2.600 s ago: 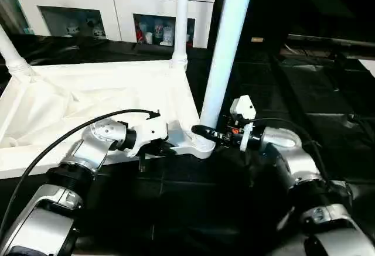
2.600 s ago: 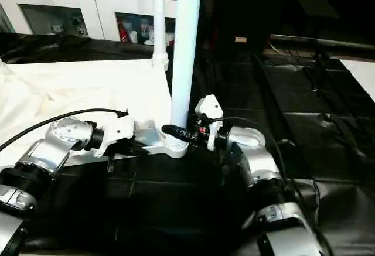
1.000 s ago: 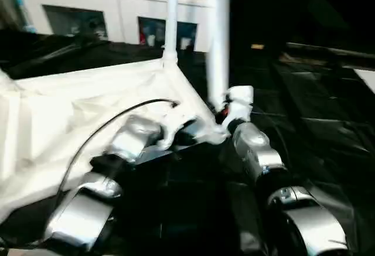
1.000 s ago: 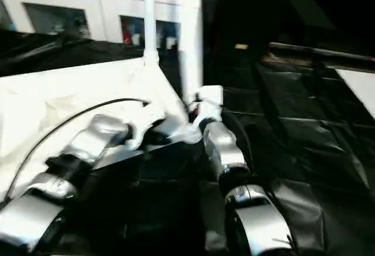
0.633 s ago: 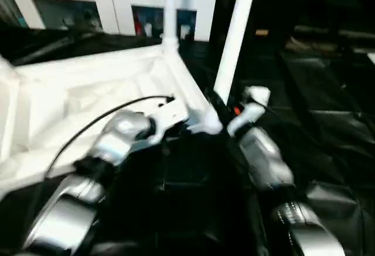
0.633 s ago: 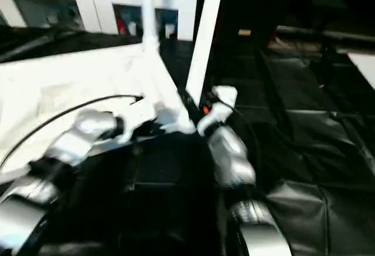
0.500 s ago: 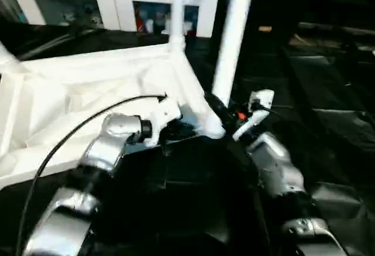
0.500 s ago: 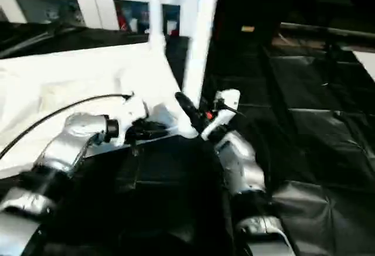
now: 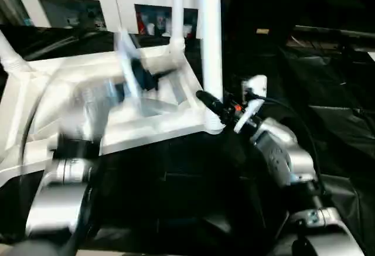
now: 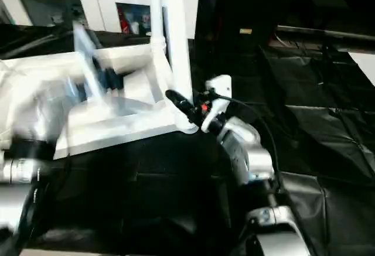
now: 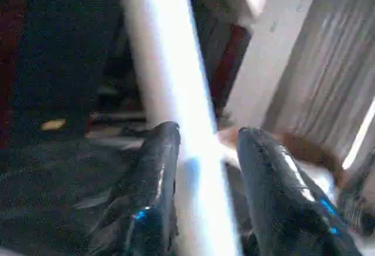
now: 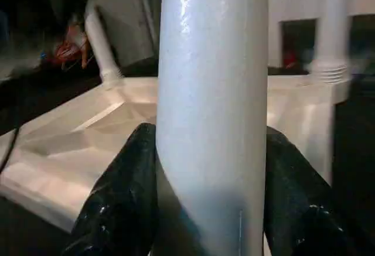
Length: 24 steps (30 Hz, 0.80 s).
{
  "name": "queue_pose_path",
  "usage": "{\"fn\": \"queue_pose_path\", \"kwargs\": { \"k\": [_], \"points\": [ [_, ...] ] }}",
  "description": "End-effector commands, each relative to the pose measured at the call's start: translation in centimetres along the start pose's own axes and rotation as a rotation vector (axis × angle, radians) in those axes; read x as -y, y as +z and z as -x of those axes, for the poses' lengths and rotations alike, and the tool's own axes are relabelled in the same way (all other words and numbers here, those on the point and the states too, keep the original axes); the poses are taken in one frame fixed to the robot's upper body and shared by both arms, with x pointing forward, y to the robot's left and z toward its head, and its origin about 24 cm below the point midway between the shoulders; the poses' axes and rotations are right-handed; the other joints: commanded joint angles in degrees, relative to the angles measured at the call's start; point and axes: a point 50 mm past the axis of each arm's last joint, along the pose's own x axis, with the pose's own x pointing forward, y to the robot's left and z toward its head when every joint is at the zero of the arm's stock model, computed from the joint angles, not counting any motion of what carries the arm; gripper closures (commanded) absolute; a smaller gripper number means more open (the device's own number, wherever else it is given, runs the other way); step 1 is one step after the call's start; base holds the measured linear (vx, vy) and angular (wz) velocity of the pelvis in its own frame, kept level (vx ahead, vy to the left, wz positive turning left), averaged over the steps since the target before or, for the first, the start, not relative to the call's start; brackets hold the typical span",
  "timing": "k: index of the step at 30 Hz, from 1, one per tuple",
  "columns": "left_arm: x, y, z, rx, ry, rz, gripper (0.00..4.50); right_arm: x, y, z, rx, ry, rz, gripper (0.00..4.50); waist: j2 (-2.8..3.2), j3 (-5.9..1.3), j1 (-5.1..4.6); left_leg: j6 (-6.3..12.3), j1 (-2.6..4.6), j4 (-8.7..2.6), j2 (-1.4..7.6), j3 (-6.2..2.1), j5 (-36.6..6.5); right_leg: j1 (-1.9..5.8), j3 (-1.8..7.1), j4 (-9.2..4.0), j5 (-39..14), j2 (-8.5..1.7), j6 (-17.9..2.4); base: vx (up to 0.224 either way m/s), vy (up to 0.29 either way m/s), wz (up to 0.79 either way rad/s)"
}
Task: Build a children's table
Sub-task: Insert table leg to table base
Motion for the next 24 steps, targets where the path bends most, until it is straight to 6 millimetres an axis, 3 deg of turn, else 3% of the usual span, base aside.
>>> {"fn": "queue_pose_path", "kwargs": {
  "k": [1, 2, 7, 9, 16, 18, 20, 24],
  "points": [
    [0.7, -0.3, -1.1, -0.004, -0.03, 0.069, 2.54, -0.6, 1.1, -0.6, -0.006, 0.039, 0.042, 2.65, 0.18, -4.66, 0.43, 4.08, -0.21, -2.57, -0.06, 0.76, 1.4, 5.42, 1.8, -1.99, 12.8, -2.69, -17.8, 0.0, 0.0, 0.0],
    [1.2, -0.5, -1.8, -0.012, -0.067, 0.08, 2.29, -0.6, 1.0, -0.7, -0.028, 0.046, 0.052, 2.65, -0.04, -4.76, 0.6, 5.2, -0.27, -2.39, -0.17, 0.76, 2.4, 5.45, 1.71, -1.94, 14.5, -2.68, -18.2, 0.0, 0.0, 0.0],
    [1.7, -2.0, -2.5, -0.072, -0.071, 0.115, 2.02, -1.1, 0.8, -0.8, -0.06, 0.071, 0.061, 2.66, 0.02, -4.97, 0.92, 6.91, -0.33, -1.95, -0.09, 0.7, 4.3, 5.47, 1.55, -1.61, 16.9, -2.73, -18.8, 0.0, 0.0, 0.0],
    [1.9, -2.2, -2.6, -0.065, -0.077, 0.147, 1.8, -1.2, 0.5, -0.7, -0.084, 0.074, 0.105, 2.66, -0.2, -4.97, 0.99, 6.77, -0.37, -1.96, -0.01, 0.65, 3.6, 5.58, 1.55, -1.67, 15.2, -2.88, -18.7, 0.0, 0.0, 0.0],
    [1.2, -2.5, -2.2, -0.075, 0.024, 0.185, 1.32, -0.8, 0.8, -0.7, -0.064, 0.021, 0.117, 2.66, -0.07, -4.66, 1.26, 4.95, -0.28, -1.95, 0.02, 0.63, -0.4, 5.23, 1.64, -2.16, 7.7, -2.87, -17.3, 0.0, 0.0, 0.0],
    [1.3, -1.7, -1.8, -0.026, 0.012, 0.212, 1.09, 1.0, 2.4, -0.8, 0.036, -0.153, 0.105, 2.66, -0.17, -4.56, 1.18, 3.75, -0.45, -1.99, -0.08, 0.6, -1.3, 5.21, 1.68, -2.25, 4.9, -3.01, -16.4, 0.0, 0.0, 0.0],
    [1.4, -1.4, -1.5, -0.012, 0.008, 0.218, 0.88, 1.7, 3.5, -0.6, 0.105, -0.214, 0.101, 2.66, -0.19, -4.64, 1.18, 2.83, -0.17, -2.04, -0.11, 0.66, -2.0, 4.92, 1.67, -2.37, 3.0, -2.83, -15.8, 0.0, 0.0, 0.0],
    [1.3, -1.4, -1.2, -0.011, 0.02, 0.216, 0.59, 1.5, 4.8, -0.5, 0.169, -0.179, 0.127, 2.66, -0.11, -4.6, 1.31, 3.63, -0.32, -1.96, -0.23, 0.65, -1.1, 5.02, 1.64, -2.1, 5.5, -2.51, -15.0, 0.0, 0.0, 0.0]
  ]
}}
